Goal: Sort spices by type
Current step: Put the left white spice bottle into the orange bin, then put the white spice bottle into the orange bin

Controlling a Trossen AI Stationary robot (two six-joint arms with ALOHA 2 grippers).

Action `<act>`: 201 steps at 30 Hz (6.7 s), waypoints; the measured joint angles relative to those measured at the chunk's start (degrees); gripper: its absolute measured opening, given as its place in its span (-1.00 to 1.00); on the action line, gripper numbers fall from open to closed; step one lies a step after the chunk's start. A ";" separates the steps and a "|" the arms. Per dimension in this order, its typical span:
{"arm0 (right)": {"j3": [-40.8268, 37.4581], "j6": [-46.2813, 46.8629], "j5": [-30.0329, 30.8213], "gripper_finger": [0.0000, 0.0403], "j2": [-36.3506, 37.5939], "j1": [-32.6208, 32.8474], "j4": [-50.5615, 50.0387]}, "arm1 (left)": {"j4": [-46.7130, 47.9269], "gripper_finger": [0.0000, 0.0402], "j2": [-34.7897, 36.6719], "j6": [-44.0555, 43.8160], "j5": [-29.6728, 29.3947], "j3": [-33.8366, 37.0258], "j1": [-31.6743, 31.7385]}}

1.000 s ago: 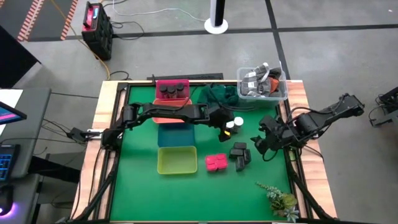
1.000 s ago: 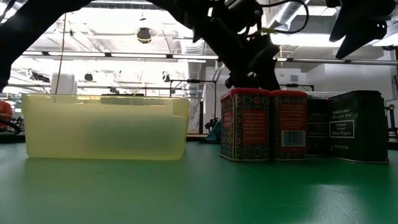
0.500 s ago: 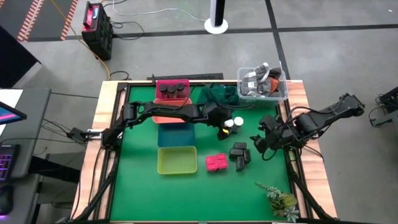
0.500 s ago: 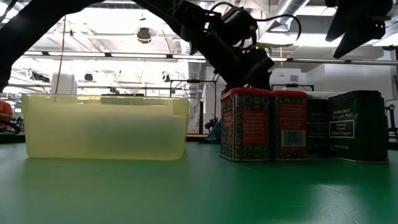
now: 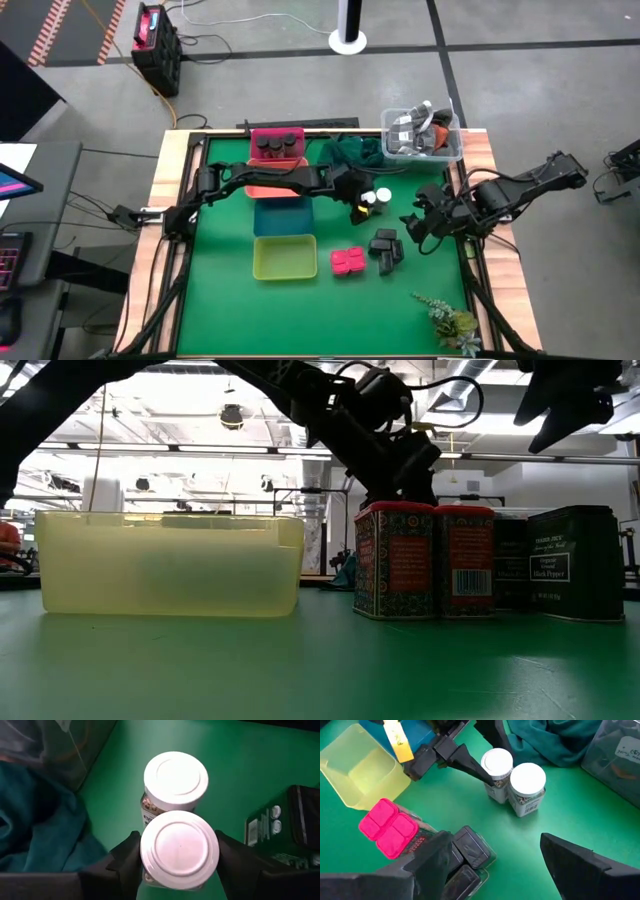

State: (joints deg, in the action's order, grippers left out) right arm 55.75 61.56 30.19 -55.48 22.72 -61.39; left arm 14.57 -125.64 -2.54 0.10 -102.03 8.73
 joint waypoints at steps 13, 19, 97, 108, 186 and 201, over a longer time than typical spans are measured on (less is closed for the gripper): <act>0.00 -3.42 5.78 0.62 -0.02 0.00 0.66 | 16.58 0.00 10.07 3.96 -2.98 -0.55 3.94; 0.00 -5.52 6.91 0.62 -0.02 -1.07 0.64 | 19.64 0.00 18.44 4.46 -6.89 3.35 5.92; 0.00 8.66 -3.30 0.62 -0.11 7.41 -4.48 | 1.53 0.60 -1.13 0.75 0.73 -10.17 -1.23; 0.00 9.62 -3.12 0.62 -0.11 7.59 -4.49 | -5.02 0.60 -4.22 2.42 0.14 -9.47 -0.76; 0.00 2.61 7.52 0.62 -0.15 3.58 1.34 | -14.41 -0.02 48.36 -16.24 -28.87 52.19 8.94; -0.02 -2.44 7.25 0.62 -0.15 0.70 4.93 | -16.13 -0.02 43.72 -23.28 -29.58 58.07 8.96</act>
State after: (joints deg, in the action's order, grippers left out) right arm 55.72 59.12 37.44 -55.64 23.43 -56.46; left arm -1.57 -81.92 -25.82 -29.48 -43.96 17.69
